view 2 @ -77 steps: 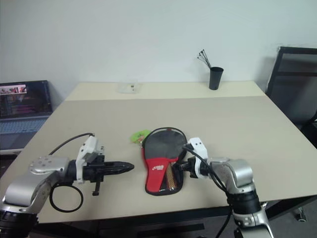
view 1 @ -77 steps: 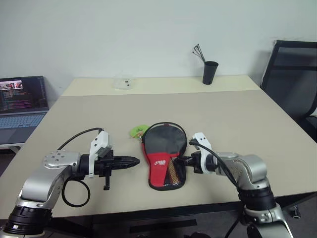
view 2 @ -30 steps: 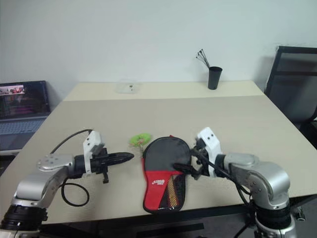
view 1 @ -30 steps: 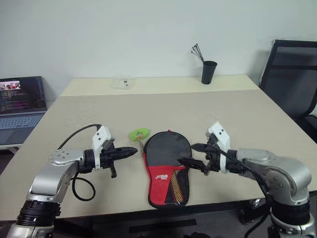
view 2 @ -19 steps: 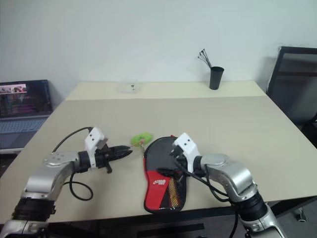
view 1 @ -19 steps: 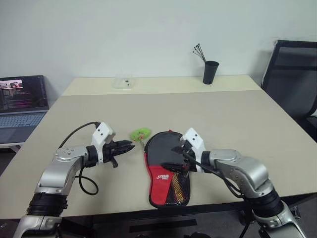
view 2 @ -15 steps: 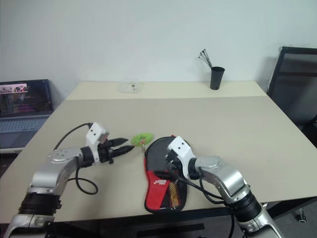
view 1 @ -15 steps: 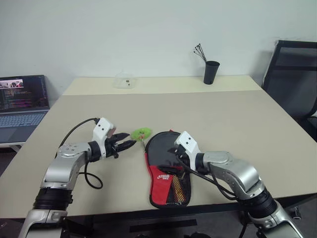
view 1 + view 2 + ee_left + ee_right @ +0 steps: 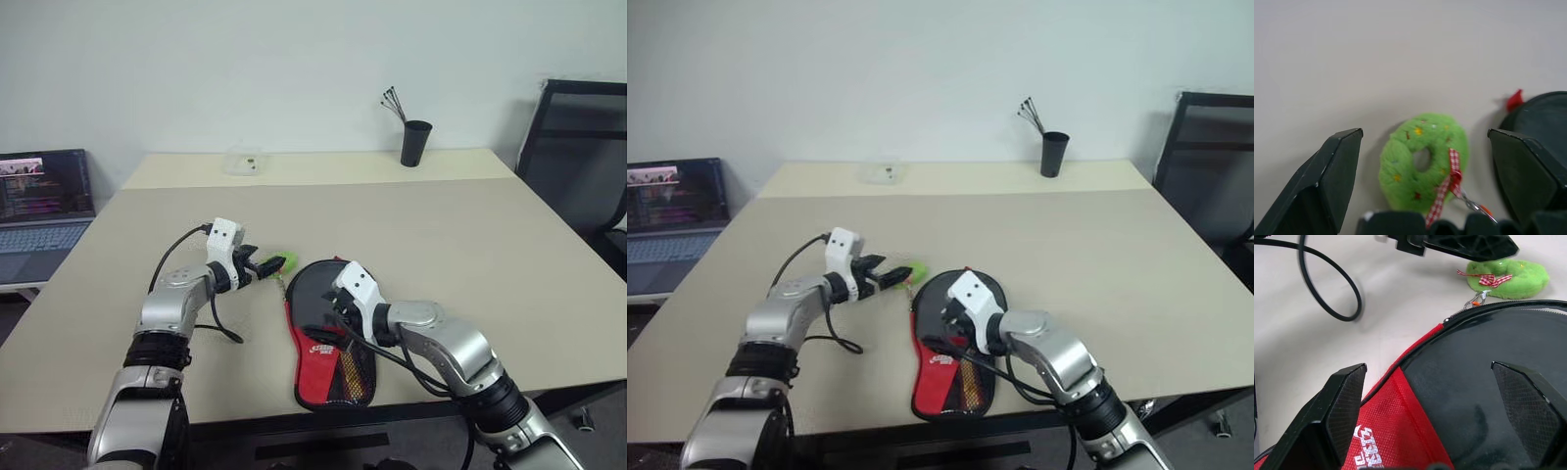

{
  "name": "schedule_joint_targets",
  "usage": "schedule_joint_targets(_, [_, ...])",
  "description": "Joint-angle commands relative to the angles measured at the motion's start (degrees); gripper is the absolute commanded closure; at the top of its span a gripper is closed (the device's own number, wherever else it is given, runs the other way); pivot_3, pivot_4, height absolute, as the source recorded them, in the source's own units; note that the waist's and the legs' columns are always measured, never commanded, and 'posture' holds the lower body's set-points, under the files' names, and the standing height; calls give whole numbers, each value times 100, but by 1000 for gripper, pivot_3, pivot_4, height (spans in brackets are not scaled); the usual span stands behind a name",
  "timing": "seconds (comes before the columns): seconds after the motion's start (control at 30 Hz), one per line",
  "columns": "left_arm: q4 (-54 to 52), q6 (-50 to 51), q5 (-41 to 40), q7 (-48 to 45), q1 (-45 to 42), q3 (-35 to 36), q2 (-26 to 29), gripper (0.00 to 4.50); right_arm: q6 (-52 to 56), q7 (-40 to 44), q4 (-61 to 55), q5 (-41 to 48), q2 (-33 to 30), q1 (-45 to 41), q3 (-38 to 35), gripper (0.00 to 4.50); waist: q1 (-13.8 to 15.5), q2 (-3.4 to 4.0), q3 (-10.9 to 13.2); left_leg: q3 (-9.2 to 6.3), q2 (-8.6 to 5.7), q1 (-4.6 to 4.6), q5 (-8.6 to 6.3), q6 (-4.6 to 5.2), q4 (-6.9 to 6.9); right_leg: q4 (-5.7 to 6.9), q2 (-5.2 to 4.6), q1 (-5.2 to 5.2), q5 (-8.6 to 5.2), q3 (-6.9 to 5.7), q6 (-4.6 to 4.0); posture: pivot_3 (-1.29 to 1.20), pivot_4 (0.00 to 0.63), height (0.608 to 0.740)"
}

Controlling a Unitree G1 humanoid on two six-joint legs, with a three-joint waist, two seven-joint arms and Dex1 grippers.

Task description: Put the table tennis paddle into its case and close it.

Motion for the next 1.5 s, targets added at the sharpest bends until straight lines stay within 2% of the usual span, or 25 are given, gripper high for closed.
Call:
schedule_joint_targets(0.03, [559,-23,71,-66,-373,31,-96,46,-118,-9,-98,-47,55,-54,-69,0,-4,0,0,0,-1,0,0,0,0,0,0,0,0,1,0,0,150,740])
schedule_joint_targets(0.2, [1322,-45,196,-230,-660,-42,-274,46,-60,-59,-90,-96,97,-44,-119,0,-3,-1,0,2,-2,0,0,0,0,1,0,0,0,-1,0,0,150,740])
schedule_joint_targets(0.43, [1557,-69,359,-501,-689,-137,-393,46,-87,-107,-65,-149,97,-30,-173,0,14,-2,-2,4,0,0,1,-1,1,1,-3,4,0,-5,0,0,150,740])
schedule_joint_targets(0.47, [1563,-74,370,-506,-688,-129,-396,205,-101,-104,-64,-153,93,-30,-177,0,19,-3,-2,3,0,1,0,-1,1,1,-4,5,0,-5,0,0,150,740])
schedule_joint_targets(0.53, [1574,-84,387,-518,-681,-115,-400,626,-159,-87,-25,-172,86,-46,-187,0,24,-3,-2,3,0,1,1,-1,2,1,-5,5,0,-4,0,0,150,740])
schedule_joint_targets(0.83, [1488,-121,427,-470,-609,-31,-403,3849,-653,-91,789,-335,242,-189,-301,0,19,-4,-3,5,-2,2,1,-1,2,3,-4,5,0,-4,0,0,150,740])
schedule_joint_targets(0.9, [1438,-122,423,-469,-588,-23,-403,4421,-680,-51,997,-360,290,-207,-286,0,17,-4,-3,5,-2,8,1,-1,2,7,-2,7,0,-3,0,0,150,740])
schedule_joint_targets(1.1, [1219,-272,511,-550,-617,-109,-379,4486,-795,42,1615,-749,294,-237,104,0,1,-7,-5,3,-1,19,1,-1,2,11,-1,12,0,2,0,0,150,740])
schedule_joint_targets(1.2, [1330,-831,860,-552,-871,-387,-343,4486,-803,11,1700,-920,257,-155,168,0,7,-14,-11,4,0,20,1,-1,2,10,-1,15,0,1,0,0,150,740])
schedule_joint_targets(1.33, [2193,-2077,1517,-188,-1502,-765,-415,4486,-700,-37,1666,-981,252,-27,112,0,28,-30,-21,7,-1,21,1,-2,3,11,-2,16,1,-1,0,0,150,740])
schedule_joint_targets(1.5, [3392,-2865,1974,341,-2370,-944,-759,4486,-641,14,1706,-1032,237,6,133,0,93,-36,-24,17,-6,20,1,-1,2,6,-1,16,1,0,0,0,150,740])
